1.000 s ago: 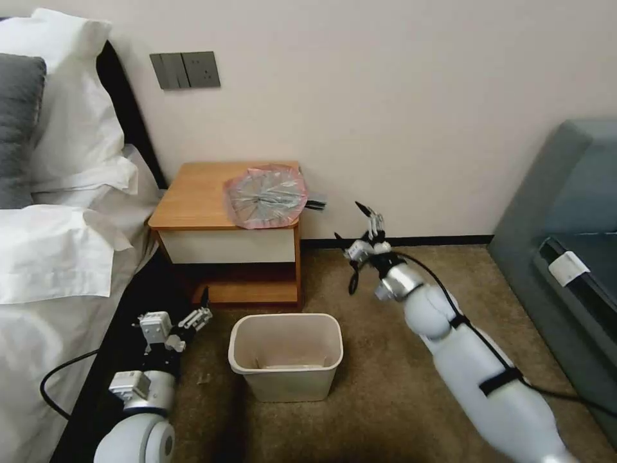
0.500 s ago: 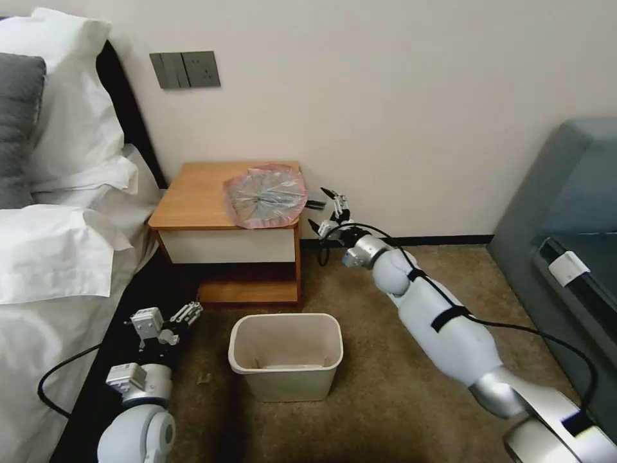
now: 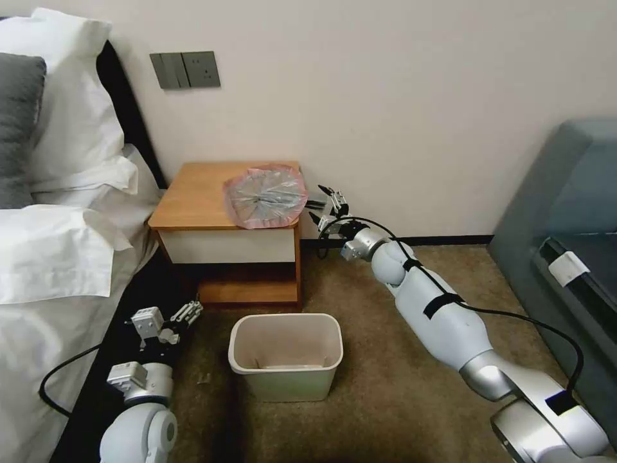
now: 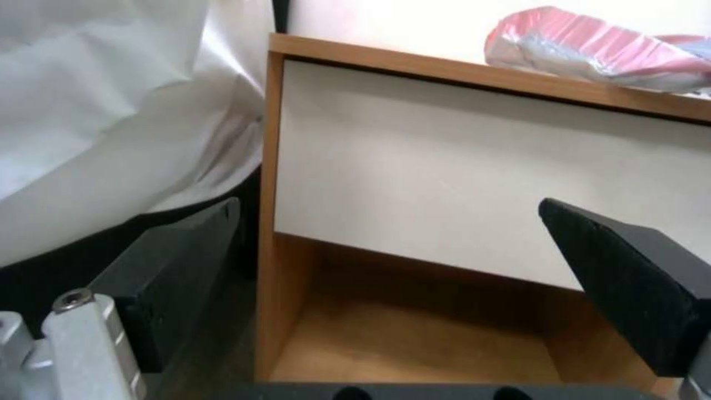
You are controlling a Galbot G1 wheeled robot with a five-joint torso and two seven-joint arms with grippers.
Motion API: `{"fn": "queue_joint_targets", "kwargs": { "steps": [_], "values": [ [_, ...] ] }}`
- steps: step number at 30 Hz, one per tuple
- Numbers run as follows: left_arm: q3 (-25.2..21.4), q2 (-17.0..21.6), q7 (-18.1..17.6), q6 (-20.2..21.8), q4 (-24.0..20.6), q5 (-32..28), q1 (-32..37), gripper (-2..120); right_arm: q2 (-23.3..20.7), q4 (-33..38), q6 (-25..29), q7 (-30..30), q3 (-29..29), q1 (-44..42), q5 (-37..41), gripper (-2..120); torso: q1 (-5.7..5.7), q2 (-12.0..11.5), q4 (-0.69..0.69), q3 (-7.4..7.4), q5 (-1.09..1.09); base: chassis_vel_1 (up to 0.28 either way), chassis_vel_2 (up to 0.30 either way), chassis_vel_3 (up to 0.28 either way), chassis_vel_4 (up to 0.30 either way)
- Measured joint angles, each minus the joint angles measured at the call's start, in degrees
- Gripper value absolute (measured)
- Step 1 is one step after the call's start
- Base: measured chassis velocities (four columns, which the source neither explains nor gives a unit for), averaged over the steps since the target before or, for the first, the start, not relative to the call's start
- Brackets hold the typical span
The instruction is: Pick up the garbage bag from the table and place it over the trash can.
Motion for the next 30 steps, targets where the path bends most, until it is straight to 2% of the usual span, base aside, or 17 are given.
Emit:
{"fn": "queue_joint_targets", "kwargs": {
  "steps": [2,4,5,6,7,10,15,17,20,27,30],
  "values": [
    [0.1,0.1,-0.1,0.3,0.0,0.0,-0.1,100,0.2,-0.2,0.0,-0.1,-0.1,0.2,-0.2,61,0.0,0.0,0.02,0.0,0.0,0.0,0.0,0.0,0.0],
    [0.1,0.1,-0.2,0.4,0.0,0.0,-0.2,100,0.2,-0.3,0.1,-0.1,-0.2,0.2,-0.3,58,0.0,0.0,0.01,0.0,0.0,0.0,0.0,0.0,0.0],
    [0.1,0.2,-0.2,0.4,0.0,-0.1,-0.3,100,0.2,-0.5,0.1,0.0,-0.3,0.2,-0.3,49,0.0,0.0,0.0,0.0,0.0,0.0,0.0,0.0,0.0],
    [0.1,0.2,-0.2,0.5,0.0,-0.2,-0.3,100,0.0,-0.5,0.1,0.0,-0.7,0.2,-0.3,45,0.0,0.0,0.0,0.0,0.0,0.0,0.0,0.0,0.0],
    [0.1,0.2,-0.2,0.5,0.0,-0.2,-0.3,100,0.0,-0.5,0.1,0.0,-0.7,0.2,-0.3,45,0.0,0.0,0.0,0.0,0.0,0.0,0.0,0.0,0.0],
    [0.0,0.2,-0.3,0.5,0.0,-0.2,-0.2,100,-0.2,-0.5,0.2,0.1,-1.2,0.1,-0.4,32,0.0,0.0,0.0,0.0,0.0,0.0,0.0,0.0,0.0],
    [0.0,0.1,-0.3,0.5,0.0,-0.2,-0.1,100,-0.2,-0.4,0.2,0.1,-1.2,-0.1,-0.4,21,0.0,0.0,0.0,0.0,0.0,0.0,0.0,0.0,0.0],
    [0.1,0.0,-0.3,0.5,0.0,-0.2,-0.1,100,0.0,0.1,0.1,0.2,-1.3,-0.2,-0.4,5,0.0,0.0,0.01,0.0,0.0,0.0,0.0,0.0,0.0],
    [0.1,0.0,-0.4,0.6,-0.1,-0.2,-0.1,100,0.0,0.2,0.1,0.2,-1.4,-0.2,-0.3,0,0.0,0.0,0.01,0.0,0.0,0.0,0.0,0.0,0.0],
    [0.1,-0.1,-0.6,0.9,-0.2,0.0,0.1,100,-0.8,2.2,-0.3,0.2,-1.3,-1.1,1.0,0,0.0,0.0,0.01,0.0,0.0,0.0,0.0,0.0,0.0],
    [0.0,-0.3,-2.5,2.3,-0.2,0.8,0.1,100,-2.4,7.0,-2.3,-0.2,-1.3,-3.2,4.2,0,0.0,0.0,0.01,0.0,0.0,0.0,0.0,0.0,0.0]
  ]
}}
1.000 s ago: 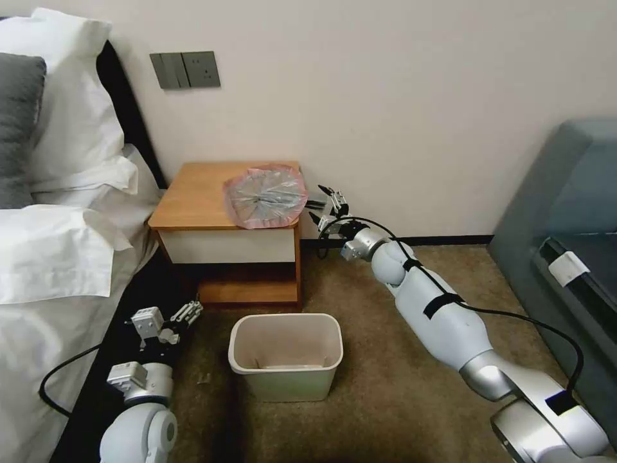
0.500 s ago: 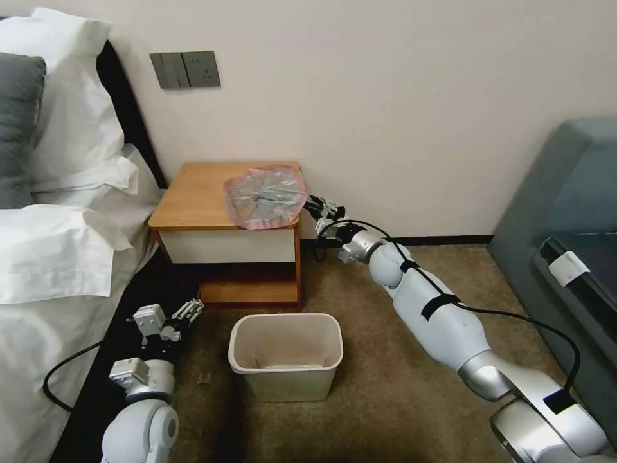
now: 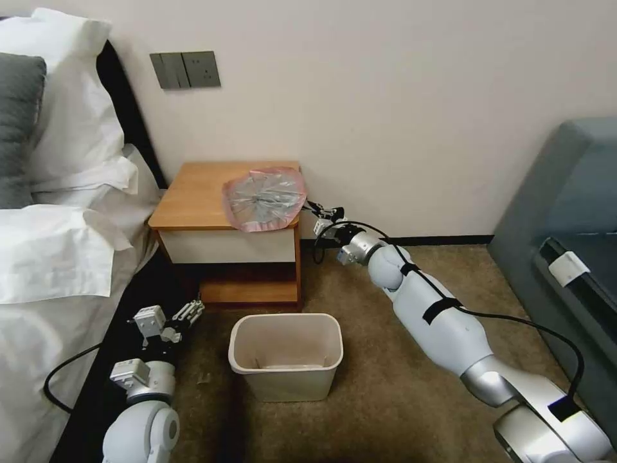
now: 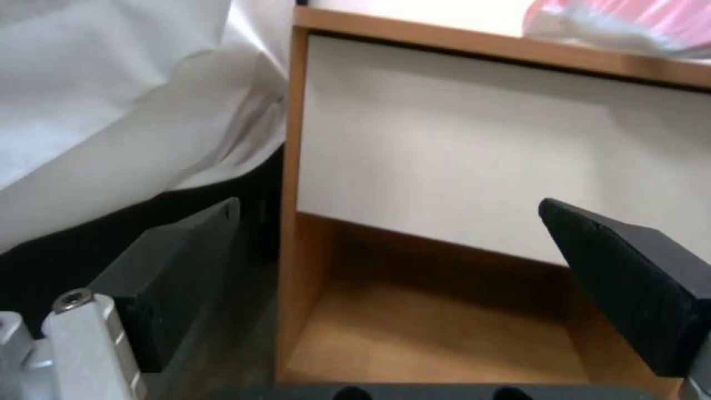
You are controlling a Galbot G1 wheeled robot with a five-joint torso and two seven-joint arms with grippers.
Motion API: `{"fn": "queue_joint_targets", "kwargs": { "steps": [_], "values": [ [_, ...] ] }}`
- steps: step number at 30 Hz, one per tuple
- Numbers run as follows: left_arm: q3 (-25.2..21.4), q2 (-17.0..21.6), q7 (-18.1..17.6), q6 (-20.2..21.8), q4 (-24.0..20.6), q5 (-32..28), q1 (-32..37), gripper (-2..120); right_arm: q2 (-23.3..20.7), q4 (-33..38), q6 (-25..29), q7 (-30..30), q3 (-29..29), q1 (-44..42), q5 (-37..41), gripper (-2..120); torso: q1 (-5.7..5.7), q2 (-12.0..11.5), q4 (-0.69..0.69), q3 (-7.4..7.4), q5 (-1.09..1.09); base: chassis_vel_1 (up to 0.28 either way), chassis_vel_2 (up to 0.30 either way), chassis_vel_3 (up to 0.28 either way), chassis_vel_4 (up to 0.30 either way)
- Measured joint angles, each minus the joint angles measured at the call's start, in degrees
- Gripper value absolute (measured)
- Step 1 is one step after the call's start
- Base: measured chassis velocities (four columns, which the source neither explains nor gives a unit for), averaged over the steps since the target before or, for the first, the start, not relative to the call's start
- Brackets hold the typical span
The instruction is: Pick up the garbage bag from the table and place it over the trash can.
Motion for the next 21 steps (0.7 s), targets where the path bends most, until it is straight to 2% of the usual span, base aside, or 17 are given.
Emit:
{"fn": "queue_joint_targets", "kwargs": {
  "steps": [11,21],
  "values": [
    [-1.1,0.1,-0.7,0.7,-1.1,-2.0,0.1,100,-7.2,18.4,-9.5,-1.8,-3.5,-9.5,14.6,0,0.0,0.0,-0.01,-0.01,0.0,0.0,0.0,0.0,0.0],
    [-1.5,-0.1,-0.7,1.3,-5.0,-4.0,1.1,100,-9.3,24.5,-10.0,-3.3,-3.3,-16.7,13.3,0,-0.01,0.0,-0.01,-0.01,0.0,0.0,0.0,0.0,0.0]
  ]
}}
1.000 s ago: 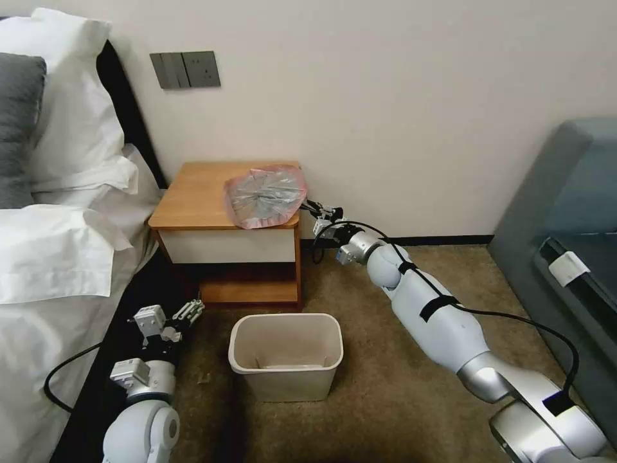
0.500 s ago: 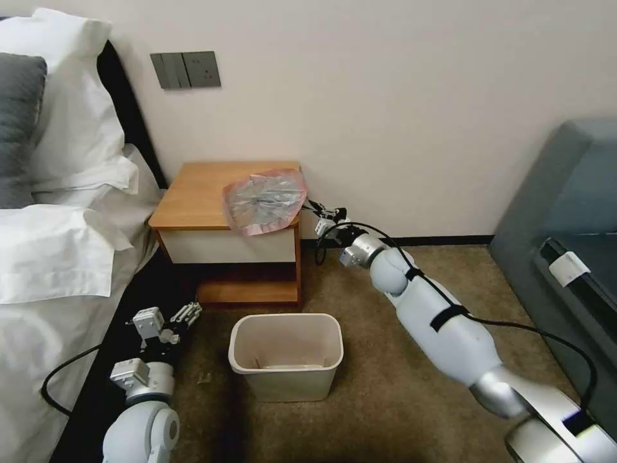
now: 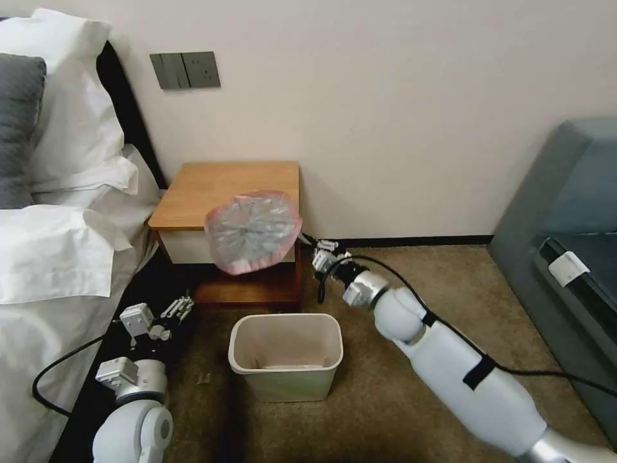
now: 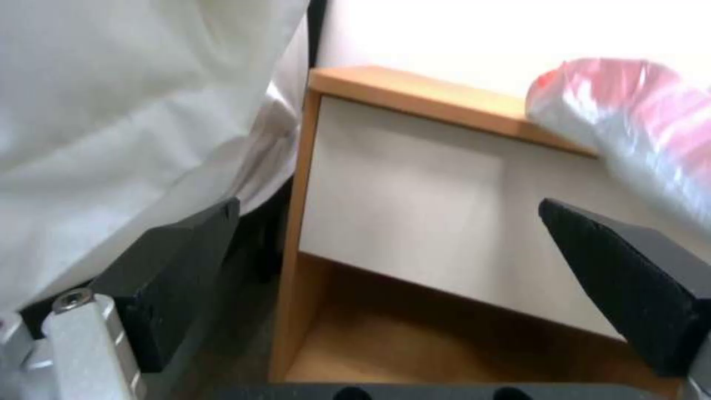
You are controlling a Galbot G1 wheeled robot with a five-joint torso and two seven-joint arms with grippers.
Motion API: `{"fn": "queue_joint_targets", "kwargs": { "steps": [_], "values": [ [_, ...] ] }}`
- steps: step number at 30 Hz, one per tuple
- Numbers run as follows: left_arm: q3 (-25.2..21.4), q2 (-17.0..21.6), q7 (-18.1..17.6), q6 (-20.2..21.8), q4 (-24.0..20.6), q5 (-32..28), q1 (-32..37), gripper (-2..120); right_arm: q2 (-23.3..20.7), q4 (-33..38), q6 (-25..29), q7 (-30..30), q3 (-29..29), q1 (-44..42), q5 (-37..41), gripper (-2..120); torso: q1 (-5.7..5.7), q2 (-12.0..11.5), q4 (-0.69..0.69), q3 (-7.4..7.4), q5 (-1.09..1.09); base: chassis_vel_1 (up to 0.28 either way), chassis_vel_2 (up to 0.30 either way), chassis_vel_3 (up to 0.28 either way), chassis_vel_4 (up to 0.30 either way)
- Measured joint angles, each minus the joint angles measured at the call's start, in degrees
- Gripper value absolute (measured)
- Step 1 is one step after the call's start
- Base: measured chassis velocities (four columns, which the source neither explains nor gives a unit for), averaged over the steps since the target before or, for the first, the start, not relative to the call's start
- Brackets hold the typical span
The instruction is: Pick up the garbage bag from the table and place it over the trash can.
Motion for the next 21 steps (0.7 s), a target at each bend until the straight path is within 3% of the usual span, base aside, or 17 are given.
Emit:
{"fn": "queue_joint_targets", "kwargs": {
  "steps": [10,21],
  "values": [
    [-0.1,-0.2,0.0,0.0,-3.5,-1.4,1.2,100,-4.8,6.2,2.1,-1.4,-0.5,-12.8,-3.9,0,0.0,0.0,0.0,0.0,0.0,0.0,0.0,0.0,0.0],
    [0.2,-0.2,0.0,-0.2,-3.7,-1.5,1.8,100,-6.3,7.8,4.2,-2.7,-0.3,-17.6,-7.0,0,0.0,0.0,0.0,0.0,0.0,0.0,0.0,0.0,0.0]
  ]
}}
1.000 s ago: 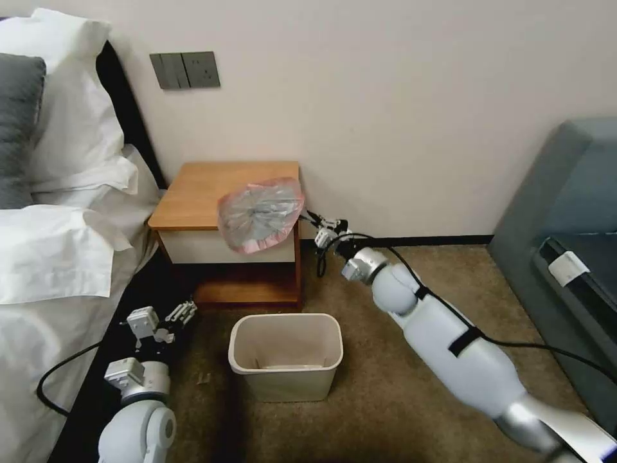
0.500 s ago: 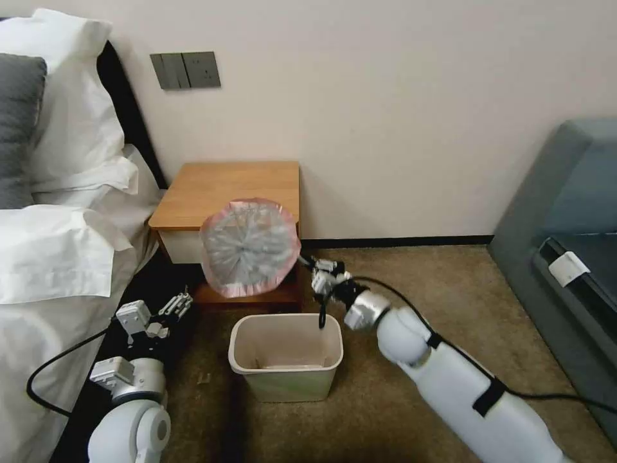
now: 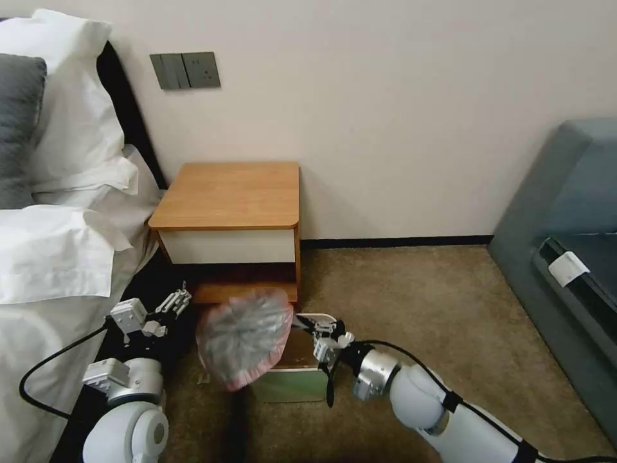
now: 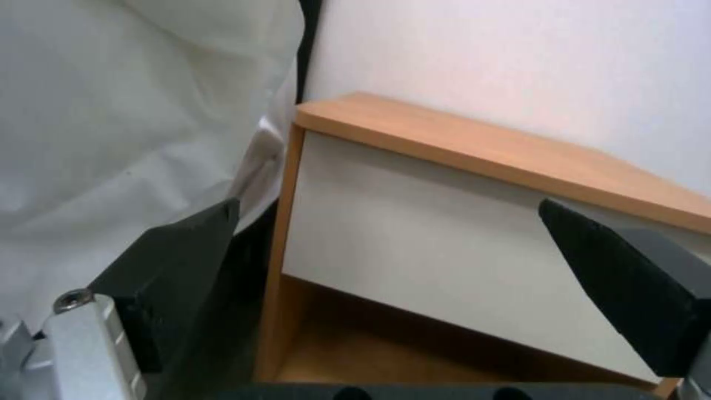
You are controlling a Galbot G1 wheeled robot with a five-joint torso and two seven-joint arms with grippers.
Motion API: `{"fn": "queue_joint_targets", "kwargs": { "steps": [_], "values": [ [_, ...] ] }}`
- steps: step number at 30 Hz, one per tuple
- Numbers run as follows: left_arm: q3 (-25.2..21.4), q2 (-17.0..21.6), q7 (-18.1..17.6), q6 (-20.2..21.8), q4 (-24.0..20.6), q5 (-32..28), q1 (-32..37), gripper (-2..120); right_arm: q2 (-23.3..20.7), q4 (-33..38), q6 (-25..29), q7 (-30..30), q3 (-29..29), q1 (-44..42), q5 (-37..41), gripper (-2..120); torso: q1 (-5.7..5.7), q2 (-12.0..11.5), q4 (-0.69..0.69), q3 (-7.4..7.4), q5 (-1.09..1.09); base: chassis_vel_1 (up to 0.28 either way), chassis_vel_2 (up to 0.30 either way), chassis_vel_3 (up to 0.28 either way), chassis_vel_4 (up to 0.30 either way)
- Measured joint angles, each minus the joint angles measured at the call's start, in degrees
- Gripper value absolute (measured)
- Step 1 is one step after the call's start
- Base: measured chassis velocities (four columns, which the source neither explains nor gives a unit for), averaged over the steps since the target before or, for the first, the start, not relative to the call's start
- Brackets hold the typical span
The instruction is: Pick up the garbage bag from the table and place it over the trash can.
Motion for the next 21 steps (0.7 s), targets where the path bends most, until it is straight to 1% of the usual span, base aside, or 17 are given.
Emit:
{"fn": "queue_joint_targets", "kwargs": {
  "steps": [5,8,9,10,11,15,16,20,21],
  "values": [
    [0.4,0.2,0.0,0.0,0.0,0.2,0.0,100,-0.4,0.7,-0.1,-0.3,0.2,-0.1,0.2,0,0.0,0.0,0.0,0.0,0.0,0.0,0.0,0.0,0.0],
    [0.6,0.4,0.1,0.0,0.1,0.3,-0.1,100,-1.1,1.2,-0.3,-1.0,0.4,0.2,1.9,0,0.0,0.0,0.0,0.0,0.0,0.0,0.0,0.0,0.0],
    [0.6,0.4,0.1,0.0,0.2,0.3,-0.1,100,-1.7,1.5,-0.6,-1.5,0.4,0.3,3.0,2,0.0,0.0,0.0,0.0,0.0,0.0,0.0,0.0,0.0],
    [0.7,0.4,0.1,0.0,0.3,0.3,-0.2,100,-2.5,1.9,-1.1,-2.4,0.4,0.3,5.3,7,0.0,0.0,0.0,0.0,0.01,0.0,0.0,0.0,0.0],
    [0.7,0.4,0.1,0.0,0.3,0.3,-0.2,100,-2.5,1.9,-1.1,-2.4,0.4,0.3,5.3,7,0.0,0.0,0.0,0.0,0.01,0.0,0.0,0.0,0.0],
    [1.1,0.5,0.1,0.2,0.5,-0.6,-0.5,100,-5.7,2.9,-1.6,-4.7,0.4,0.8,11.6,24,0.0,0.0,0.0,0.0,0.01,0.0,0.0,0.0,0.0],
    [1.1,0.5,0.1,0.2,0.5,-0.6,-0.5,100,-5.7,2.9,-1.6,-4.7,0.4,0.8,11.6,24,0.0,0.0,0.0,0.0,0.01,0.0,0.0,0.0,0.0],
    [1.6,0.5,0.1,0.4,0.9,-0.6,-0.9,100,-8.9,3.9,-0.7,-7.5,1.6,1.4,14.5,42,0.0,0.0,0.0,0.0,0.02,0.0,0.0,0.0,0.0],
    [1.6,0.5,0.1,0.4,0.9,-0.6,-0.9,100,-8.9,3.9,-0.7,-7.5,1.6,1.4,14.5,42,0.0,0.0,0.0,0.0,0.02,0.0,0.0,0.0,0.0]
  ]
}}
